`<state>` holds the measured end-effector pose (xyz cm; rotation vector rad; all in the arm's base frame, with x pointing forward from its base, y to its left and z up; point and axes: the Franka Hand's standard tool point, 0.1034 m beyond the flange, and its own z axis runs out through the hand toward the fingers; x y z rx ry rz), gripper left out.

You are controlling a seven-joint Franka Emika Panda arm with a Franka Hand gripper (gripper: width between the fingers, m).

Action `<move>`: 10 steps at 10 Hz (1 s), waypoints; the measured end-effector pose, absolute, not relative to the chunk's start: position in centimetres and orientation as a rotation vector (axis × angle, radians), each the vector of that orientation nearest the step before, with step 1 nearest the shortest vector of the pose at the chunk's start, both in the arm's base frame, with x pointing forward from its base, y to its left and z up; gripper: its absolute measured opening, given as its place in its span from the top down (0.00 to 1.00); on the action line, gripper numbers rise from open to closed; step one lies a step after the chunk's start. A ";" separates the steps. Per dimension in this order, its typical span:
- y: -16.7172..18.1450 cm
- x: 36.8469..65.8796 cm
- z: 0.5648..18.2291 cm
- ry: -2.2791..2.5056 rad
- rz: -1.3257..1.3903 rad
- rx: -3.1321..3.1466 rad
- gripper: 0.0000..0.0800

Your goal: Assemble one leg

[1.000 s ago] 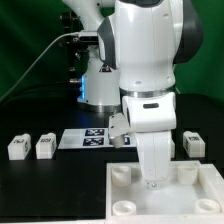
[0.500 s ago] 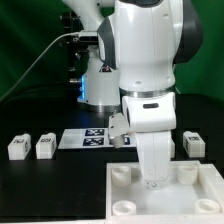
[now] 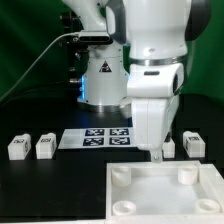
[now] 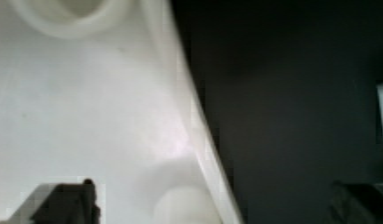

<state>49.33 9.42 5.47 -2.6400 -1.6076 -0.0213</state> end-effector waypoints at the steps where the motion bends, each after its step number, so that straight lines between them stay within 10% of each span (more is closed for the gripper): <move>1: 11.2 48.7 5.6 -1.464 -0.024 -2.720 0.19; 10: 17.7 44.1 4.2 0.034 0.066 -3.035 0.19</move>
Offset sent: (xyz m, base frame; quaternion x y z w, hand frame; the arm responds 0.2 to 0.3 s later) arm -0.0162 0.0236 -0.0114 -0.0237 0.0413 0.2944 0.9545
